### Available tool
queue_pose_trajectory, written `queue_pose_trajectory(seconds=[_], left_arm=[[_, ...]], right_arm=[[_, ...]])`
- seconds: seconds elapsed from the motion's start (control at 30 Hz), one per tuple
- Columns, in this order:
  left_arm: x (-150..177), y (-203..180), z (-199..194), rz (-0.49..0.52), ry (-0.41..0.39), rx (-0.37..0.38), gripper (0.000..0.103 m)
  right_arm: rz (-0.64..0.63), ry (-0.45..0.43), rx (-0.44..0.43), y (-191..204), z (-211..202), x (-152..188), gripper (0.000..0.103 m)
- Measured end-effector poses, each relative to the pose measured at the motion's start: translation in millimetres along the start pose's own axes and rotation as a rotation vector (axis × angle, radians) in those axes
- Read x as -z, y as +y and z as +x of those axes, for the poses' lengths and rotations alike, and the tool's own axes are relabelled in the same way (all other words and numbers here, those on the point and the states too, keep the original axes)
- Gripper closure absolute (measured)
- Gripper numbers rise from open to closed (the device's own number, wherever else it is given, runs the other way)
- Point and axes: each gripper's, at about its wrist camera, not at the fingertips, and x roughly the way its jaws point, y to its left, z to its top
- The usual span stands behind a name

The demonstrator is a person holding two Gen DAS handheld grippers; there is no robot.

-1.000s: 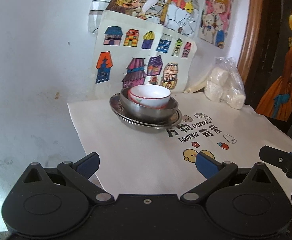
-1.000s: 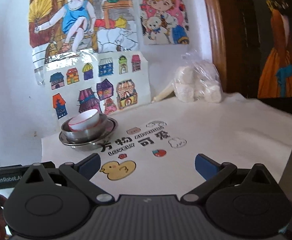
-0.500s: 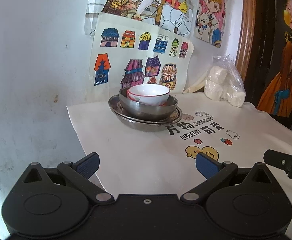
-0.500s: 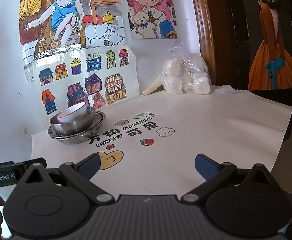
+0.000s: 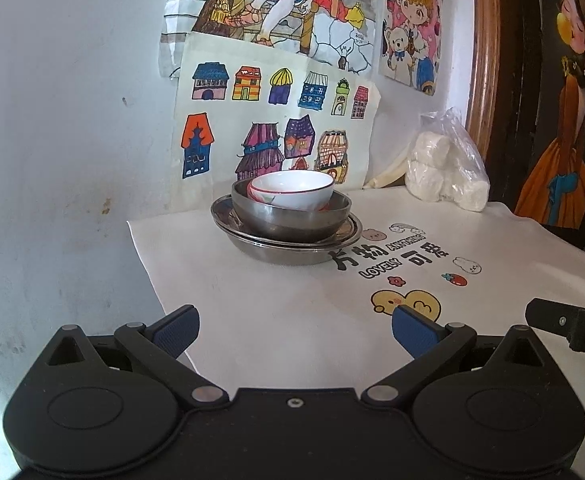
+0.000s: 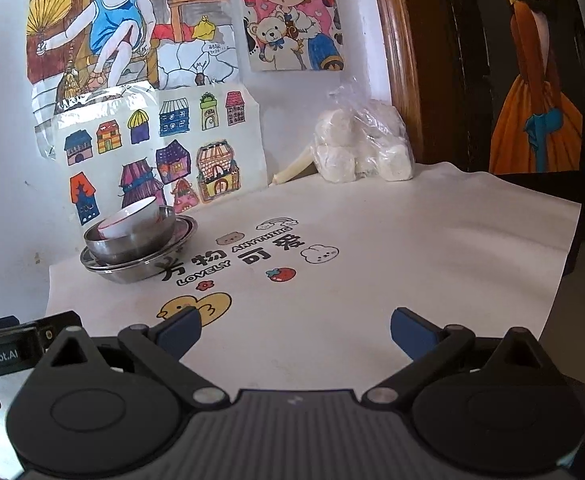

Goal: Organize plates and bowls

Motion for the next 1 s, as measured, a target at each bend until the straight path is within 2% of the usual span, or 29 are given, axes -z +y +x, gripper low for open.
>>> queue_pose_trajectory(seconds=[1.0], left_arm=[[0.5, -1.6, 4.8, 0.003, 0.010, -0.008, 0.001]], right_arm=[[-0.002, 0.019, 0.003, -1.3, 6.0, 0.0, 0.000]])
